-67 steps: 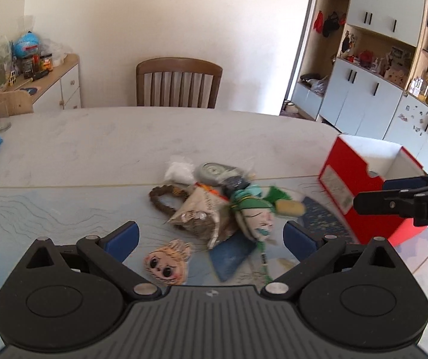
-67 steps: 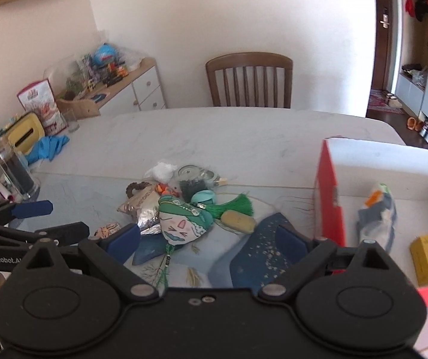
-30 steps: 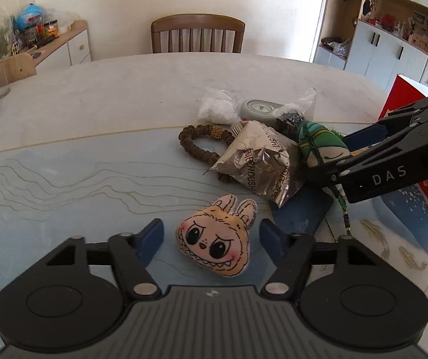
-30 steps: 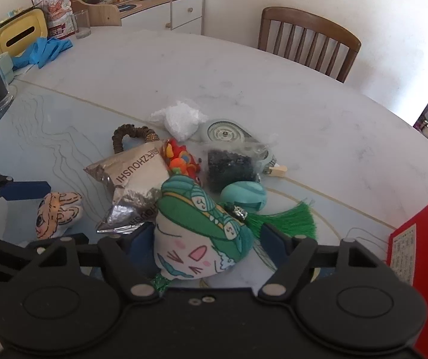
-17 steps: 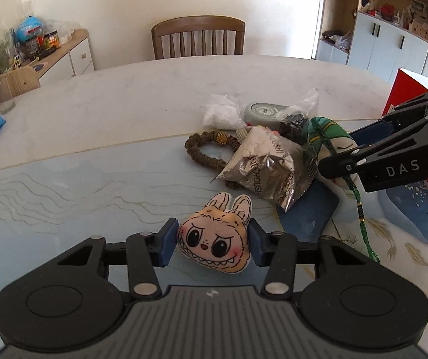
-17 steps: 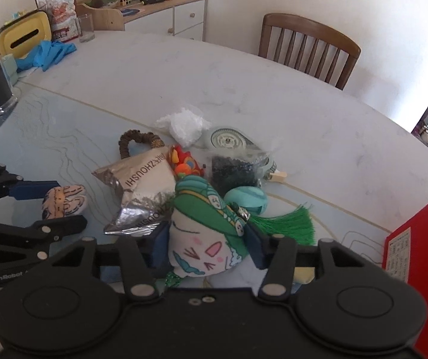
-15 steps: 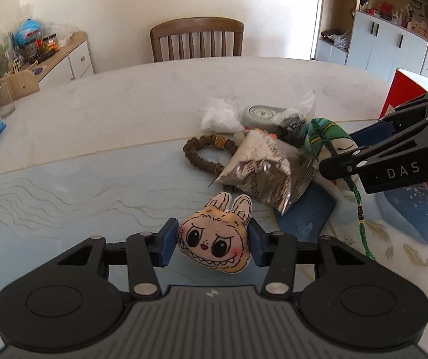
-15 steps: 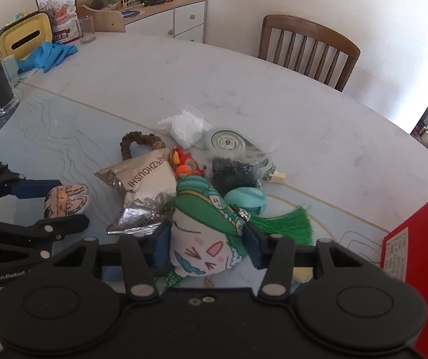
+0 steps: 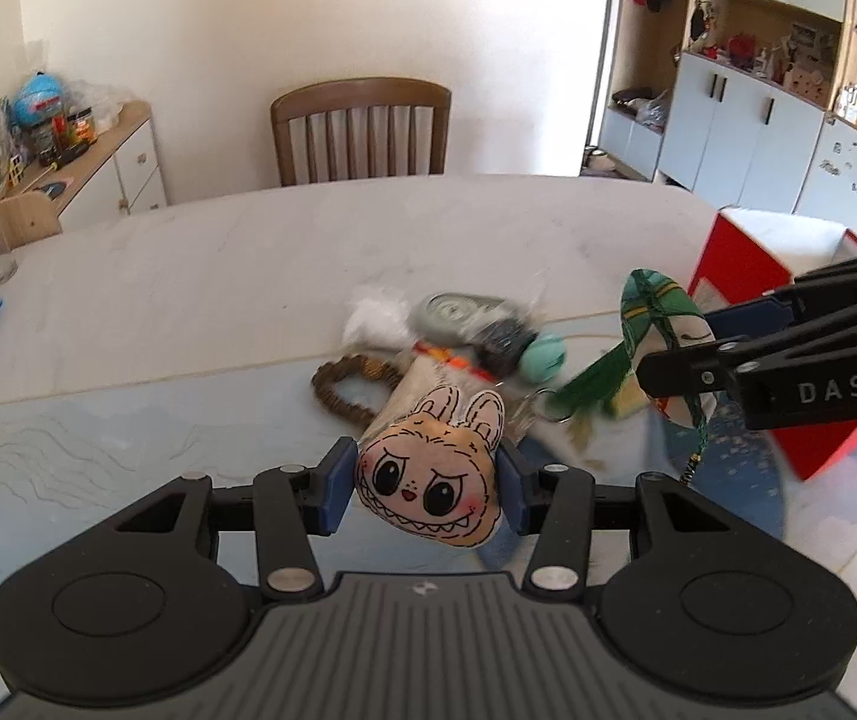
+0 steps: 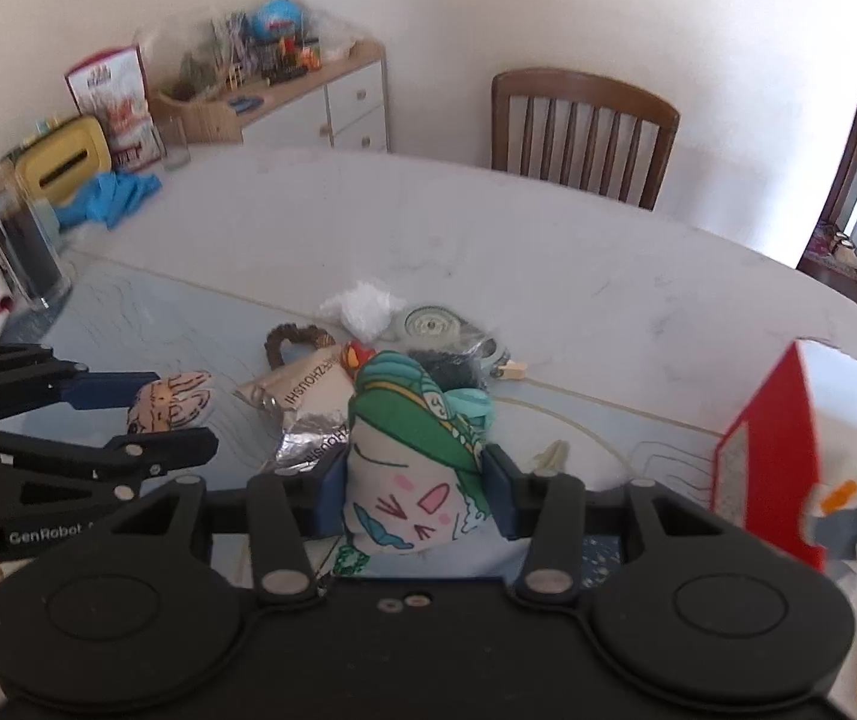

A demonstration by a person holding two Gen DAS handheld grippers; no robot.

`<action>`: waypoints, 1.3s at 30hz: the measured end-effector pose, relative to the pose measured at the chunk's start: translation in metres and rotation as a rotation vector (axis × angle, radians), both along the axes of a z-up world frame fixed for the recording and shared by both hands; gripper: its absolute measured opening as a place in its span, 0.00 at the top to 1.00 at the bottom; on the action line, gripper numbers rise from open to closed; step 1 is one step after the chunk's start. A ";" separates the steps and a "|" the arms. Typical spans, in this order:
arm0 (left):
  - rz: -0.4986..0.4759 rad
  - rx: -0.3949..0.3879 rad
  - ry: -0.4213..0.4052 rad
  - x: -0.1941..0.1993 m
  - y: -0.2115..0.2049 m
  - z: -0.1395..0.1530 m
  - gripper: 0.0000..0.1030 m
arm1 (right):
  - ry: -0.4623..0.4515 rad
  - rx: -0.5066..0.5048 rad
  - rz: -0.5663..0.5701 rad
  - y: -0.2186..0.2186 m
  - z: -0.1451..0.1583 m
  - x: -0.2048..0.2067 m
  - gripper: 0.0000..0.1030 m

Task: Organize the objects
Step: 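Grasp the bunny plush with the left gripper while the right grasps the green-haired doll, then carry the bunny plush and green-haired doll with both grippers into the red box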

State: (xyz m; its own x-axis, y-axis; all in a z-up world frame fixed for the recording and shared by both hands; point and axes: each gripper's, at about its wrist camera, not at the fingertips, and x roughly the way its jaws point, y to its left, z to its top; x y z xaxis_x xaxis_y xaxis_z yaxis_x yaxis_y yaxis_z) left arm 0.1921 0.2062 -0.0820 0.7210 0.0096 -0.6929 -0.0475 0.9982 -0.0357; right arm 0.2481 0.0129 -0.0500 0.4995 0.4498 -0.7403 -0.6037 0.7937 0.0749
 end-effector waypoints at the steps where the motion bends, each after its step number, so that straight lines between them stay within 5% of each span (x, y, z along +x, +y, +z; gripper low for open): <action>1: -0.004 -0.002 -0.001 -0.001 -0.002 0.004 0.54 | 0.006 0.017 -0.007 -0.006 0.004 -0.001 0.56; 13: -0.090 -0.042 -0.012 -0.004 -0.044 0.052 0.54 | -0.010 0.142 -0.067 -0.080 0.060 -0.025 0.56; 25: -0.202 0.001 -0.088 0.018 -0.121 0.085 0.54 | -0.062 0.125 -0.169 -0.152 0.088 -0.037 0.56; 39: -0.302 0.067 -0.080 0.073 -0.214 0.086 0.54 | -0.133 0.066 -0.359 -0.255 0.094 0.003 0.56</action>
